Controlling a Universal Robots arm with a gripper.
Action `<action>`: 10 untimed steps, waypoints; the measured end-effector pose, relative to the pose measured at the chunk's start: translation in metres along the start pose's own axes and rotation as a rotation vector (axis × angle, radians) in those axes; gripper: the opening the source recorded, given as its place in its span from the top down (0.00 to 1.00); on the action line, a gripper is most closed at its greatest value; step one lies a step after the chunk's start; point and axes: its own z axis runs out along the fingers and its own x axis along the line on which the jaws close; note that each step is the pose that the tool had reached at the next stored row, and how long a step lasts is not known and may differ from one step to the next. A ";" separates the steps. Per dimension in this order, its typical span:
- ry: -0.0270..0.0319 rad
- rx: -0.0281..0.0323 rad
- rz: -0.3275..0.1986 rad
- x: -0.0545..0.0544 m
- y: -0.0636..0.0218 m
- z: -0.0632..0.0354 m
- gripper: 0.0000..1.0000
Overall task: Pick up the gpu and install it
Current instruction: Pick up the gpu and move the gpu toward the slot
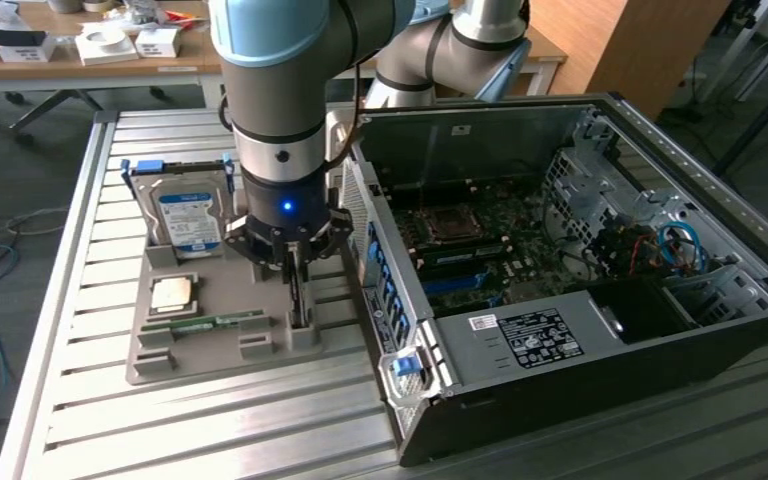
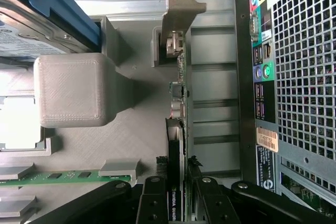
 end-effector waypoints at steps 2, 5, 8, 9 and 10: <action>-0.0001 -0.0001 0.000 0.000 0.0000 0.0000 0.74; -0.0001 -0.0001 0.000 0.000 0.0000 0.0000 0.74; -0.0001 0.0000 0.000 0.000 0.0000 0.0000 0.74; -0.0001 0.0000 0.000 0.000 0.0000 0.0000 0.74; -0.0001 -0.0001 0.000 0.000 0.0000 0.0000 0.74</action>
